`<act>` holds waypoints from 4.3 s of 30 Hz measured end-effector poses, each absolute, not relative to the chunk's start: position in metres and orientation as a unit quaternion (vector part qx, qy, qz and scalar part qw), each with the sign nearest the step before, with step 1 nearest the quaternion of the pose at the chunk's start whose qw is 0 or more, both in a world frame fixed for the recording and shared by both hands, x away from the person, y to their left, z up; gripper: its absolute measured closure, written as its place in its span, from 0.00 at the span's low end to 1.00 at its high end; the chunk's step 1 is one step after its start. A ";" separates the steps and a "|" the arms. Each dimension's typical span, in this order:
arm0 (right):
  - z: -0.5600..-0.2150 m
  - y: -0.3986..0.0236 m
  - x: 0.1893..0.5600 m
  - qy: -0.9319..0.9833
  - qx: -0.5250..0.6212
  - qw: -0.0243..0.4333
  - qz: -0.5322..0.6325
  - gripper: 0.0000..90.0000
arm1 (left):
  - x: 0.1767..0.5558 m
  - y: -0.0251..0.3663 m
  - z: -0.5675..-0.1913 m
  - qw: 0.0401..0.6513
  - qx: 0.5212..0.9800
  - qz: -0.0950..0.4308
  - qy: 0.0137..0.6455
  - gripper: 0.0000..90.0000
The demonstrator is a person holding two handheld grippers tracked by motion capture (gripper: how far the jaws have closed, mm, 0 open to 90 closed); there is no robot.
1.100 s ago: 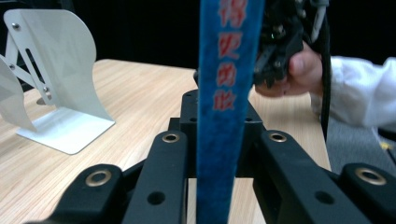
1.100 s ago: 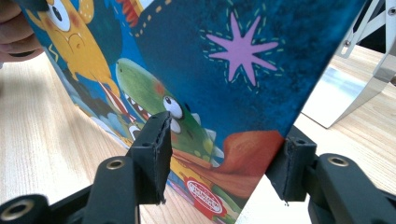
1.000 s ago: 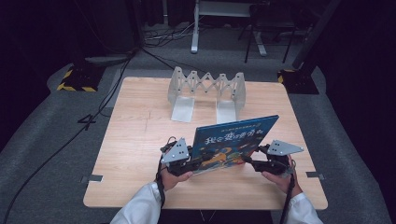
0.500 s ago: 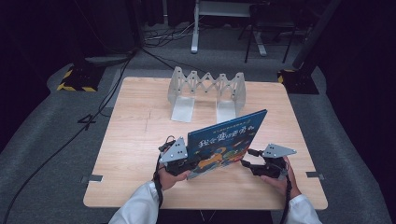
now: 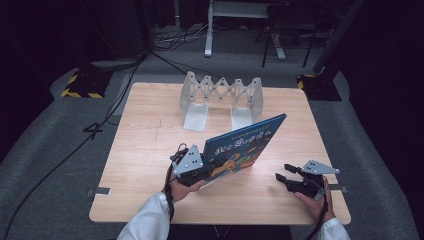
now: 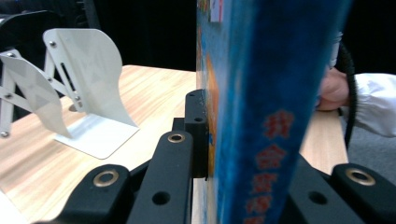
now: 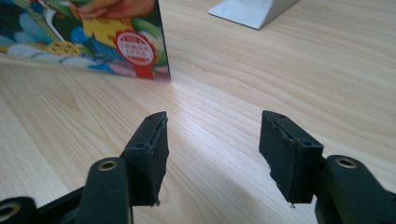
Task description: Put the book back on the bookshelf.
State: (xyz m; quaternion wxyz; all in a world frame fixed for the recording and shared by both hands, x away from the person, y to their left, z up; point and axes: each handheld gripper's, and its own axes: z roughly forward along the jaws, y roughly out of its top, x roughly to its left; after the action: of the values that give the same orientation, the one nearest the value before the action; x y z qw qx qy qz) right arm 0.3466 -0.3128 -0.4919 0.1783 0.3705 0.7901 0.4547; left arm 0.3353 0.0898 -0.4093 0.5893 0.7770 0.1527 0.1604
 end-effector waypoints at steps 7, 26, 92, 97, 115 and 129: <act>-0.493 -0.313 0.345 0.794 0.370 0.176 0.449 0.50 | 0.337 0.084 -0.399 0.572 0.785 0.185 0.147 0.92; -0.500 -0.298 0.343 0.819 0.343 0.201 0.414 0.48 | 0.350 0.116 -0.391 0.558 0.766 0.245 0.202 0.92; -0.502 -0.293 0.342 0.835 0.323 0.203 0.396 0.44 | 0.403 0.151 -0.428 0.551 0.662 0.323 0.392 0.92; -0.502 -0.293 0.342 0.835 0.323 0.203 0.396 0.44 | 0.394 0.158 -0.426 0.542 0.663 0.328 0.399 0.92; -0.503 -0.291 0.342 0.838 0.323 0.205 0.390 0.44 | 0.382 0.168 -0.427 0.548 0.654 0.320 0.411 0.92; -0.503 -0.291 0.341 0.839 0.320 0.204 0.391 0.44 | 0.429 0.138 -0.420 0.520 0.655 0.333 0.435 0.91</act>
State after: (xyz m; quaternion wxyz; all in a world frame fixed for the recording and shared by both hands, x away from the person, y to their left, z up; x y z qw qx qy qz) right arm 0.3415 -0.2913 -0.5027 0.2039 0.3195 0.8387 0.3911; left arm 0.4287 0.1381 -0.4199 0.5200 0.6551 0.4351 0.3334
